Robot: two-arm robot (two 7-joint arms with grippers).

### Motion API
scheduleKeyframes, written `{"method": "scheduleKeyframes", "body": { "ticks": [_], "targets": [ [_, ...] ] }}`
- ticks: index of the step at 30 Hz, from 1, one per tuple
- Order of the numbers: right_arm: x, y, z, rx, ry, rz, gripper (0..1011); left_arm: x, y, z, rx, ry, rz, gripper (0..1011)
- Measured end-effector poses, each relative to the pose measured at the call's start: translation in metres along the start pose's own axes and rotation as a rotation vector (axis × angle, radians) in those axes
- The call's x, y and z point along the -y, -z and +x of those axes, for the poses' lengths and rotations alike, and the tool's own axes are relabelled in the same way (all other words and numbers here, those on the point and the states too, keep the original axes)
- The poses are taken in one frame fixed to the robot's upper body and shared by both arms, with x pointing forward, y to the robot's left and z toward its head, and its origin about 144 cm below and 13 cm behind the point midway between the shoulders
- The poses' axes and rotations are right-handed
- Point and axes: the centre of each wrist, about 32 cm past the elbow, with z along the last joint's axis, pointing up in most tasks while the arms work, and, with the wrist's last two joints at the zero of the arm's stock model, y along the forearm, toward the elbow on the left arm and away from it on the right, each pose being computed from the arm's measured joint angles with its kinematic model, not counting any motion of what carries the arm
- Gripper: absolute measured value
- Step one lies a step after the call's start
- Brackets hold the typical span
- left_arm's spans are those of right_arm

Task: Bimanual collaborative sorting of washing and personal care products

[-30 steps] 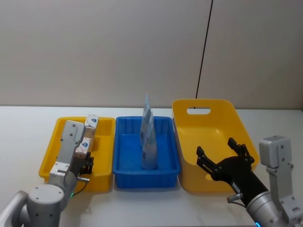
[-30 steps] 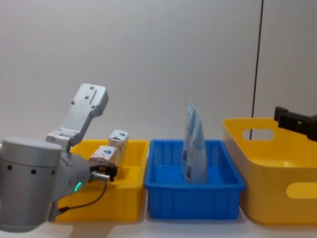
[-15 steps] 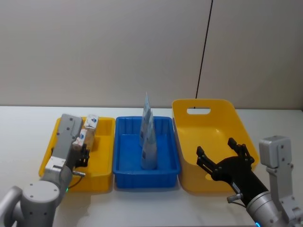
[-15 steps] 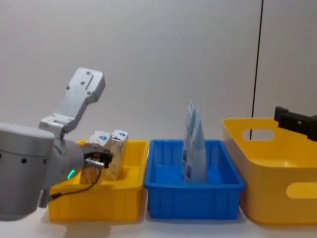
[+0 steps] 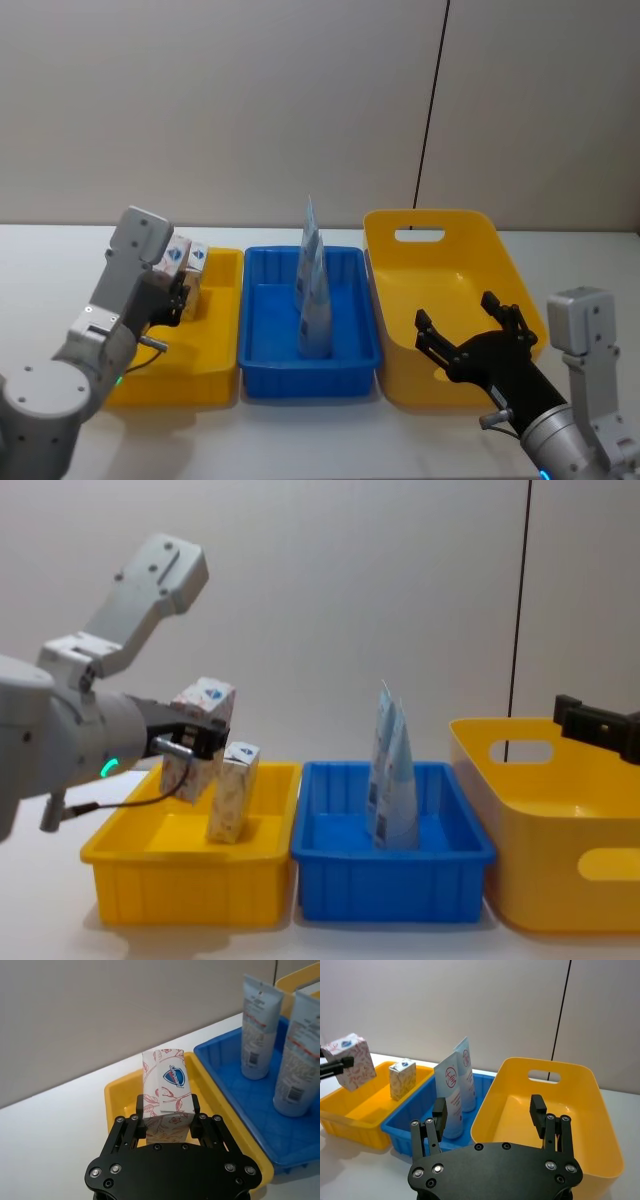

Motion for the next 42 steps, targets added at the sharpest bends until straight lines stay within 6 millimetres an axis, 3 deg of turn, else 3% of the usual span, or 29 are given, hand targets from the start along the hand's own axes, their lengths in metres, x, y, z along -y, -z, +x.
{"method": "scheduleKeyframes", "body": {
  "ticks": [23,42],
  "targets": [
    [0.000,0.000,0.000,0.000,0.000,0.000,1002,-0.036,-0.034,0.041,0.077,0.319,-0.132,425],
    [0.000,0.000,0.000,0.000,0.000,0.000,1002,-0.045,-0.050,0.059,0.118,0.609,-0.201,425]
  ]
}}
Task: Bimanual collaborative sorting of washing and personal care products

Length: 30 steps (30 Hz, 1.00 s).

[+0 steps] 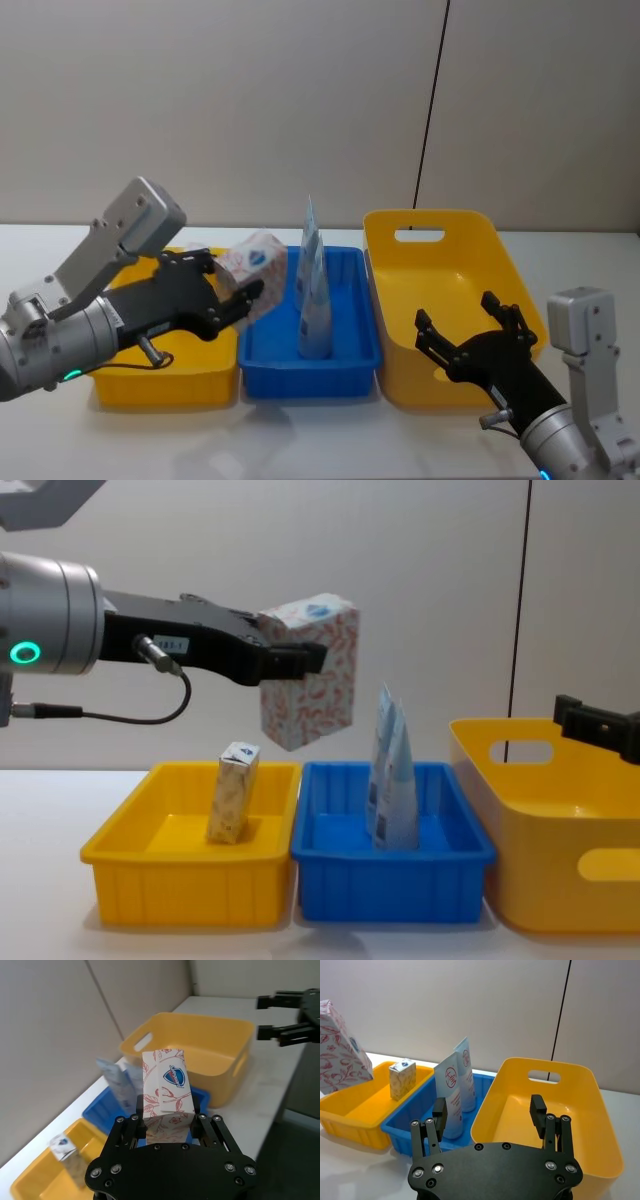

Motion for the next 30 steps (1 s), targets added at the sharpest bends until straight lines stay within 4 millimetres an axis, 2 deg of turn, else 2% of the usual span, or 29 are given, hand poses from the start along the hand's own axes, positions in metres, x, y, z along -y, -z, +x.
{"method": "scheduleKeyframes", "body": {
  "ticks": [18,30],
  "targets": [
    [0.000,0.000,0.000,0.000,0.000,0.000,1002,0.006,0.005,0.003,0.003,0.294,-0.038,425],
    [0.000,0.000,0.000,0.000,0.000,0.000,1002,0.006,0.016,0.001,-0.014,0.358,-0.030,425]
  ]
}}
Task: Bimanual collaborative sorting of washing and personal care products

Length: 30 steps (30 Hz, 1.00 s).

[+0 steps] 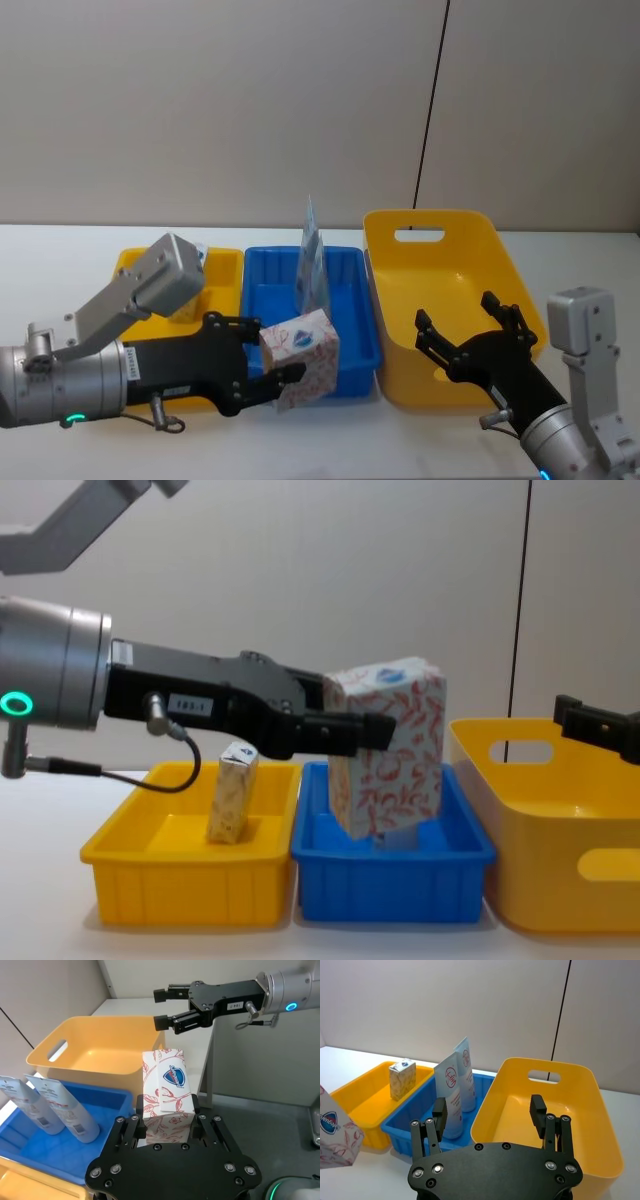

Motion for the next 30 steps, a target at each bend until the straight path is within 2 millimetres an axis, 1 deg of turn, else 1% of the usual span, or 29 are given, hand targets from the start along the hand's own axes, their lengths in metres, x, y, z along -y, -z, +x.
{"method": "scheduleKeyframes", "body": {
  "ticks": [14,30],
  "targets": [
    [0.000,0.000,0.000,0.000,0.000,0.000,1002,-0.005,0.012,0.003,-0.004,0.039,-0.003,425],
    [0.000,0.000,0.000,0.000,0.000,0.000,1002,-0.007,0.013,0.010,0.013,0.092,-0.007,425]
  ]
}}
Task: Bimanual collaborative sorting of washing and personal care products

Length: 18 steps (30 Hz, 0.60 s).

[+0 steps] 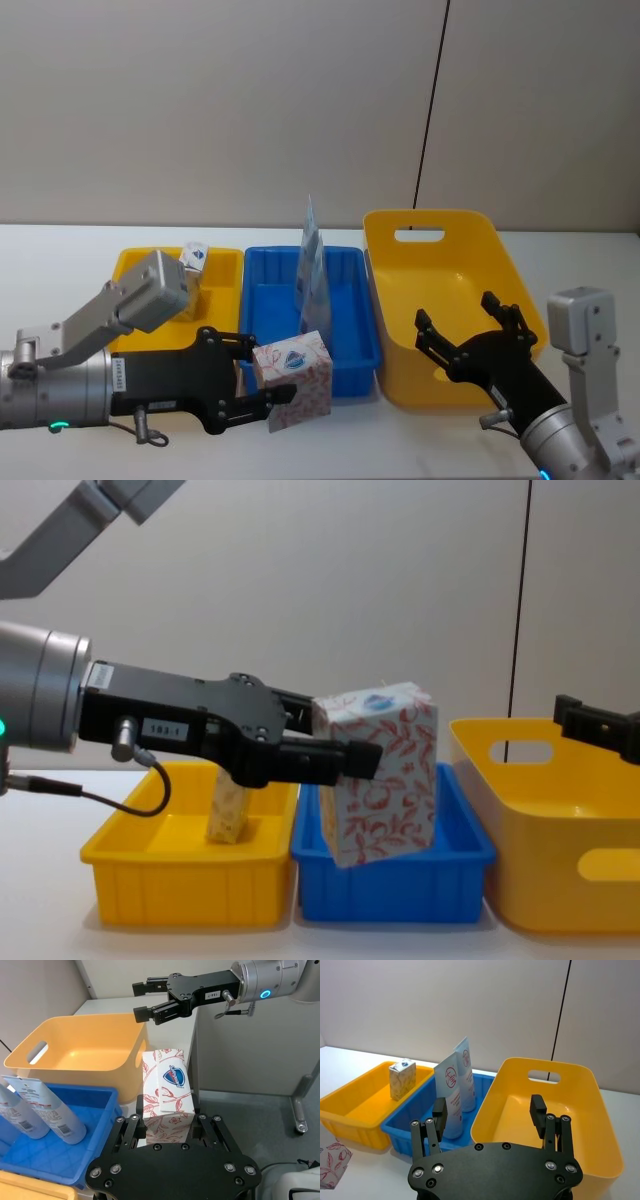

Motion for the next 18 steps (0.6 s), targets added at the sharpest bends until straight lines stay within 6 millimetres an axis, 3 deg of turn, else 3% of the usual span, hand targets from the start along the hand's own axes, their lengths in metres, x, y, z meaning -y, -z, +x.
{"method": "scheduleKeyframes", "body": {
  "ticks": [18],
  "targets": [
    [0.0000,0.0000,-0.0001,0.000,0.000,0.000,1002,-0.0019,-0.0008,0.0048,0.009,0.024,0.007,425]
  ]
}}
